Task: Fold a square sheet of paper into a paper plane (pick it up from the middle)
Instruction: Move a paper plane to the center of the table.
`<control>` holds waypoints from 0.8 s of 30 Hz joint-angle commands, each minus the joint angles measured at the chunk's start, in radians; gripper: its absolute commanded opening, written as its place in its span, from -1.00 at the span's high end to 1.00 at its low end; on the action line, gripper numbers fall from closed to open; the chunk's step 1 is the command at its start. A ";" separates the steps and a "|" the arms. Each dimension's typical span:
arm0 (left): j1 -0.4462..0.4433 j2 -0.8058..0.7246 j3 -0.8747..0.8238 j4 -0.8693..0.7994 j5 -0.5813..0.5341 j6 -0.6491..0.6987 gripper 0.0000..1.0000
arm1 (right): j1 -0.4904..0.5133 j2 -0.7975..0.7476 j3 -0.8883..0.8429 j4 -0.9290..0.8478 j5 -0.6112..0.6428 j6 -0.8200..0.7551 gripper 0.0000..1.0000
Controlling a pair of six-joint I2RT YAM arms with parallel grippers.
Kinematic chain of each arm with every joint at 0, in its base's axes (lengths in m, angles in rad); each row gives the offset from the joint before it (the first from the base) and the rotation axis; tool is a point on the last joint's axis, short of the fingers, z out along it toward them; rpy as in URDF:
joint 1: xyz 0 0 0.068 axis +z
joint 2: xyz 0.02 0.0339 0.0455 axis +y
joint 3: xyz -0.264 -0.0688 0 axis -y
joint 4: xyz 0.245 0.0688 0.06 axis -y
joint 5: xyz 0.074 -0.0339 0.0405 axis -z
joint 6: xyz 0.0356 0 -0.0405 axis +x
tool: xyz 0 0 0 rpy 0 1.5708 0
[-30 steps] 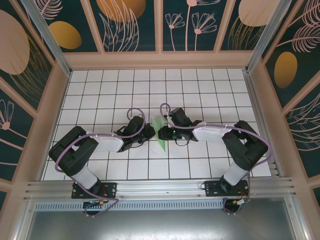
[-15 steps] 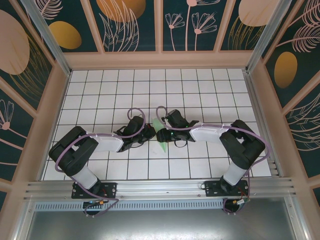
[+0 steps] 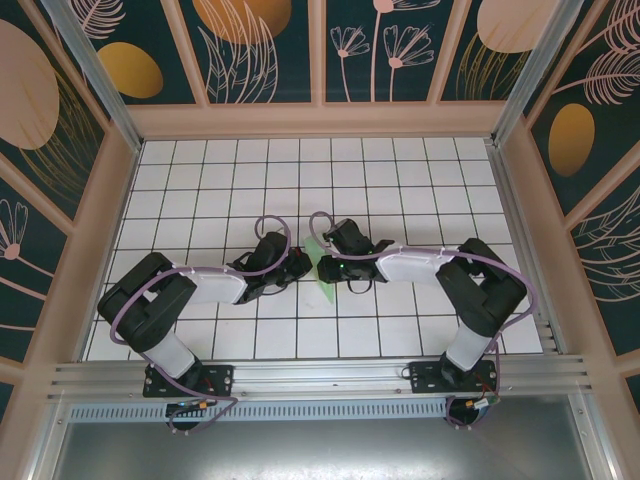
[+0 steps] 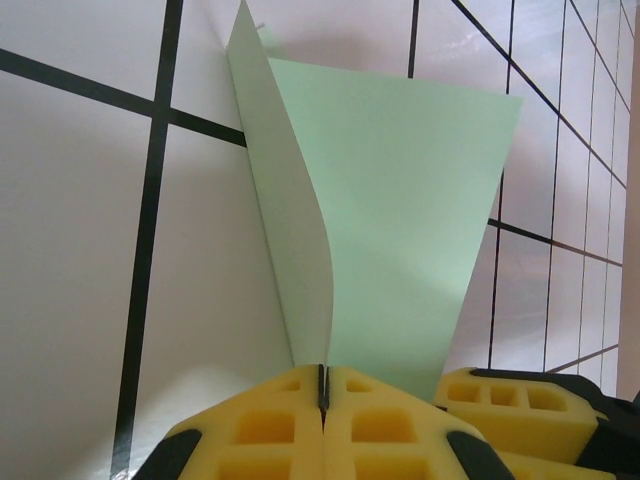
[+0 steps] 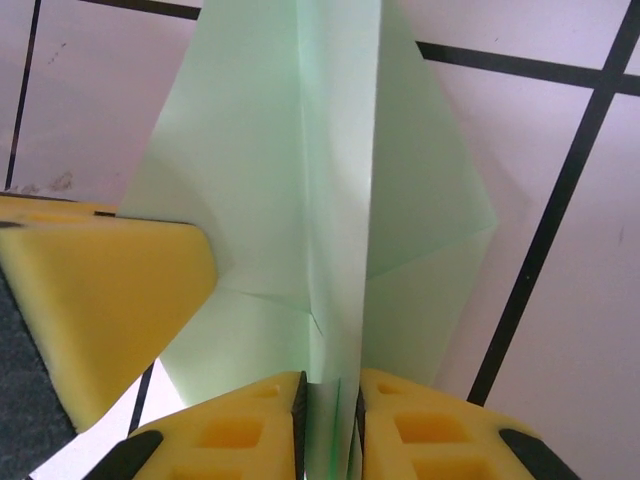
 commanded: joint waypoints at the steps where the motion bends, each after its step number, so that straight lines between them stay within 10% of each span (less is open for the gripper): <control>1: 0.010 -0.015 0.002 0.019 0.009 -0.006 1.00 | 0.012 0.030 0.031 -0.028 0.032 0.019 0.55; 24: 0.009 -0.010 0.001 0.014 0.005 -0.005 1.00 | 0.008 0.055 0.060 -0.018 0.041 0.108 0.58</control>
